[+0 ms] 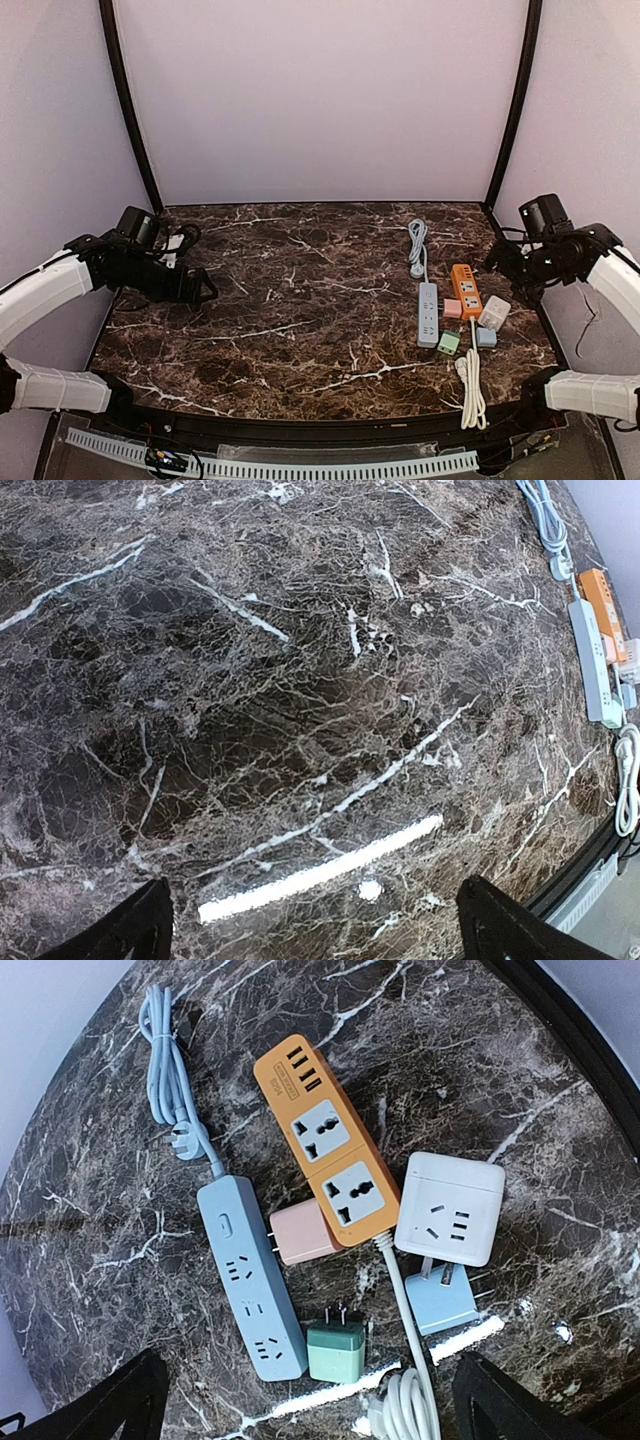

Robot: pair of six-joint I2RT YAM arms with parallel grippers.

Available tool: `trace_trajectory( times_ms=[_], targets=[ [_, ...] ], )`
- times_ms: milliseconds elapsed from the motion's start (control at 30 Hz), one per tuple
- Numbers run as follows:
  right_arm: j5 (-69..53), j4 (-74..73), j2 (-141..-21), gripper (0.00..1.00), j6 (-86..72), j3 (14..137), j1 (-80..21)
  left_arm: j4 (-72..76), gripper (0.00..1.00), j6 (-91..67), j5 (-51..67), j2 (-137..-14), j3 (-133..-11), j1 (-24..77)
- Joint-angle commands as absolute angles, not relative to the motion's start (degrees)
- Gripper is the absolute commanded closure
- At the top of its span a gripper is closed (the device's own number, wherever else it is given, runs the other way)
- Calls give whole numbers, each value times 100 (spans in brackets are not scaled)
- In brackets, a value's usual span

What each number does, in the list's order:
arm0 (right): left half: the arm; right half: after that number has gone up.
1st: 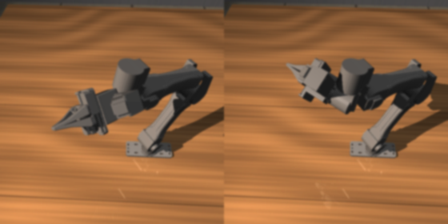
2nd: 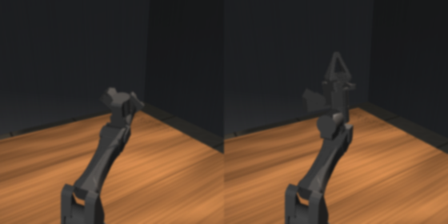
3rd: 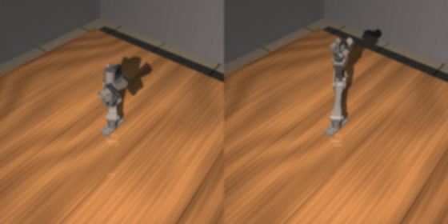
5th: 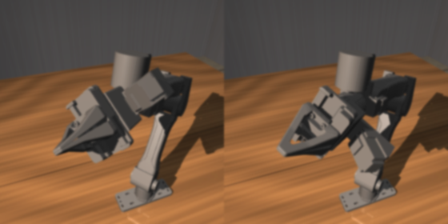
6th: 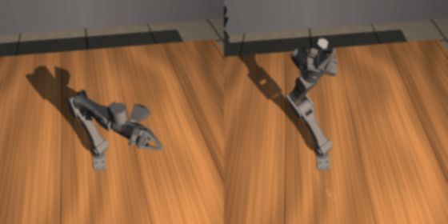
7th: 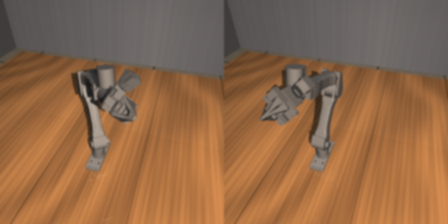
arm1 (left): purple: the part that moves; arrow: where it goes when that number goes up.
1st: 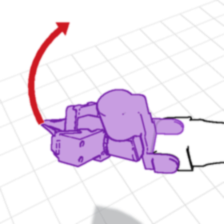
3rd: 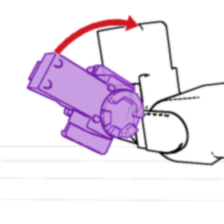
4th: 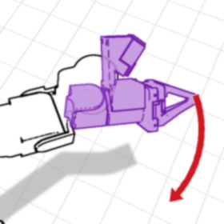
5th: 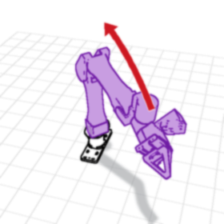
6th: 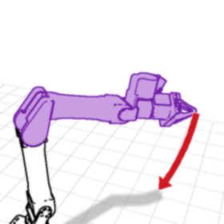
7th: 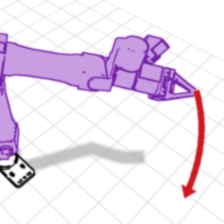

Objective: Insert the plug

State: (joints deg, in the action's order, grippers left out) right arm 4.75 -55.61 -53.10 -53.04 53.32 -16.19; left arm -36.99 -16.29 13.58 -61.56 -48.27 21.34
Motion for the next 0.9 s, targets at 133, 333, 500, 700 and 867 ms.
trace_trajectory(
  times_ms=[133, 333, 500, 700, 867],
  targets=[
    [651, -5925, -5837, 1, -5254, 5527, -1650, -3850, 0, -1661, 1256, -6139, -4772, 2153],
    [532, -6199, -6431, 2, -5140, 5578, -1644, -3850, 0, -1652, 1253, -6189, -4781, 2153],
    [259, -6225, -6746, 2, -4975, 5538, -1641, -3816, 0, -1661, 1221, -6284, -4781, 2153],
    [73, -6094, -6941, 1, -4883, 5459, -1639, -3810, 0, -1653, 1248, -6423, -4792, 2170],
    [-531, -5549, -6978, 1, -4781, 5394, -1638, -3808, 0, -1648, 1253, -6465, -4793, 2171]
  ],
)
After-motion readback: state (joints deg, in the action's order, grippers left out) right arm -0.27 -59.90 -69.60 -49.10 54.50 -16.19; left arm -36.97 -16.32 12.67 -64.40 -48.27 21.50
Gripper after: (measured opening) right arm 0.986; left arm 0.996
